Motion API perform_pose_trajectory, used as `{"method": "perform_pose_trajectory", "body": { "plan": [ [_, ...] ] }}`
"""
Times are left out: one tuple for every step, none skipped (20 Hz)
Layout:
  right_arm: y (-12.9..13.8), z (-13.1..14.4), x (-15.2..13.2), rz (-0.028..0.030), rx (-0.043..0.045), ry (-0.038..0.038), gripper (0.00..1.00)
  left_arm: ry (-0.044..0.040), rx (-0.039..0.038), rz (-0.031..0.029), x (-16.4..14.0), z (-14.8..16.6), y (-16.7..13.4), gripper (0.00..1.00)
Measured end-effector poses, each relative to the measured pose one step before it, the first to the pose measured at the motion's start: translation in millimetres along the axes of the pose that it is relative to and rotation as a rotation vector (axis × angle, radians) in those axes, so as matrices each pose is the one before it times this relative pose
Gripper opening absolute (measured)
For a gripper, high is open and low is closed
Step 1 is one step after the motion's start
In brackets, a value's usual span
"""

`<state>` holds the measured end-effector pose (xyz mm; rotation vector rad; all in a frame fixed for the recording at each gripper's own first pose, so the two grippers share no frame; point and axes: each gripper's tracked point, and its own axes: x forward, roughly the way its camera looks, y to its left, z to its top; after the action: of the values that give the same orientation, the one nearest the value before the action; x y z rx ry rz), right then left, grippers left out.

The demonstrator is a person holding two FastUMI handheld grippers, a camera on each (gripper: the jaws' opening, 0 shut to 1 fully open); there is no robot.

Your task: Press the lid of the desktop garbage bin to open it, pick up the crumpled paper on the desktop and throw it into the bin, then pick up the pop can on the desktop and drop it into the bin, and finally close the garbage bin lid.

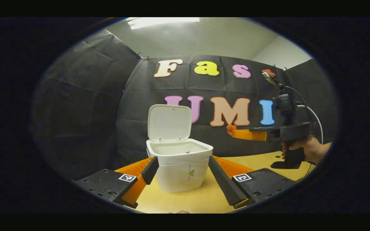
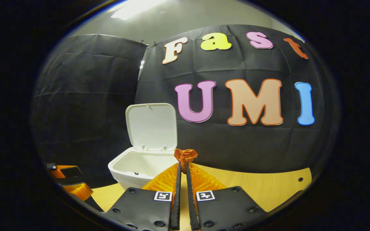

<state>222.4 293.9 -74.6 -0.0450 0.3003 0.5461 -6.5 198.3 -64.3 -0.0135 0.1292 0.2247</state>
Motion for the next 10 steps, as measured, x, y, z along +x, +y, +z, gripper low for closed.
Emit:
{"method": "perform_pose_trajectory", "body": {
  "plan": [
    [16.98,-2.98,16.86,0.0245,0.00066,0.01695,0.13,0.00746,0.00179,0.0063,-0.62,-3.17,10.59,0.92],
    [14.14,-5.81,19.3,0.01023,-0.00823,0.0159,0.13,0.00733,0.00349,0.00923,0.08,-1.83,9.94,0.93],
    [6.27,-4.26,18.08,0.00837,-0.01023,0.02474,0.13,0.00757,0.00406,0.00766,-0.92,-2.56,9.42,0.93],
    [2.84,-3.13,17.37,0.00387,-0.0055,0.03101,0.13,0.00334,0.00197,0.00881,-0.17,-0.62,9.27,0.94],
    [0.3,-0.81,11.01,0.00217,-0.0012,0.02387,0.13,0.0041,0.00081,0.00889,0.24,-1.22,6.76,0.93],
    [-6.14,3.95,4.72,0.00221,-0.00215,0.02898,0.13,0.00368,0.00042,0.01049,0.22,-2.46,6.84,0.93],
    [-6.23,1.04,8.34,-0.00667,-0.0079,0.0331,0.13,0.00442,-0.00014,0.00994,0.28,-2.66,6.22,0.93],
    [-0.64,6.47,1.66,-0.00449,0.00522,-0.0014,0.17,0.00383,-0.00298,0.00772,0.85,-1.38,4.18,0.94],
    [-2.86,11.41,-1.03,-0.01343,-0.00056,-0.02513,0.19,0.00387,-0.00486,0.00564,-1.82,-2.6,3.2,0.93],
    [-4.24,-5.93,-4.96,-0.00276,-0.00482,-0.00006,0.23,0.0054,-0.0064,-0.00071,0.78,-1.57,-0.04,0.92]
  ]
}}
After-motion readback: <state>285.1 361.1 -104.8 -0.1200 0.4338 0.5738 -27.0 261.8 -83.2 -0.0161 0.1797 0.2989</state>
